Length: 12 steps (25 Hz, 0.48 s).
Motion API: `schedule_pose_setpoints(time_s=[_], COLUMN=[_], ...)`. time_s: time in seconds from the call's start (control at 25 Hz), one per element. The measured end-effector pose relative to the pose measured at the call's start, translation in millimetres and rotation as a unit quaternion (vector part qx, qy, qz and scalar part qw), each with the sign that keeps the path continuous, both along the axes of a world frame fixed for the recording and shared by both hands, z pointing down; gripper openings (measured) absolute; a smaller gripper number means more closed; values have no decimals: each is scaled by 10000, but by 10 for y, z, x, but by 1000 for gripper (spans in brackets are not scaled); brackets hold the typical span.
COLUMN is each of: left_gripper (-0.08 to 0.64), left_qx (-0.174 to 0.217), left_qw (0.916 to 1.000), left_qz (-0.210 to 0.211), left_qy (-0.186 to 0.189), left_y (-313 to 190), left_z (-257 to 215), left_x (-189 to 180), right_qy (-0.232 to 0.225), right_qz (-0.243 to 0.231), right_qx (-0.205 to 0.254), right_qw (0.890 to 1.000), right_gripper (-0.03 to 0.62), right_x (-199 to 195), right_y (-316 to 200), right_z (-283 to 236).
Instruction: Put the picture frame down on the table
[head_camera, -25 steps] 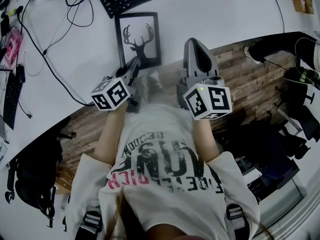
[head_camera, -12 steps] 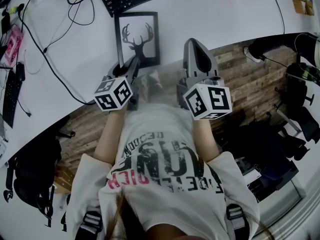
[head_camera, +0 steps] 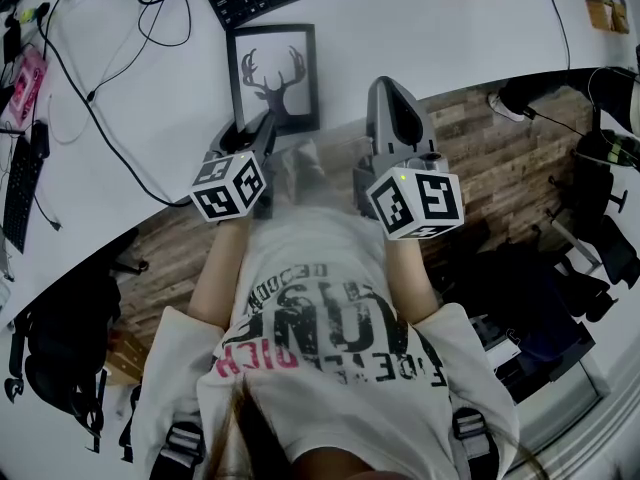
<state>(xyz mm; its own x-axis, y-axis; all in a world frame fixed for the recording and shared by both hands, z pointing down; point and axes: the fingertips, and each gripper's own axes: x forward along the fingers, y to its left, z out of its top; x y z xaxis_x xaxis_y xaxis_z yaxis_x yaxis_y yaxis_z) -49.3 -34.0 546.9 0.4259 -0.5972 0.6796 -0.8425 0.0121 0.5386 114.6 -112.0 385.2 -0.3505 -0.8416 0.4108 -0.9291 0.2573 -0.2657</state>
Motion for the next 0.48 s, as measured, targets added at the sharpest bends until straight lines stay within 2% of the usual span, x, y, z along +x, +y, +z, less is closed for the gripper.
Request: schedule_pose_setpoints(time_s=[0.48], left_gripper=[247], left_qx=[140], left_qw=[9984], left_qz=[134], left_qy=[-527], left_y=[-3], left_z=[24], left_x=[-58], right_qy=[2], right_qz=[1], right_qx=[8], right_qw=[10000], right_gripper=[-2], right_x=[-20], right_y=[20], right_z=[-3])
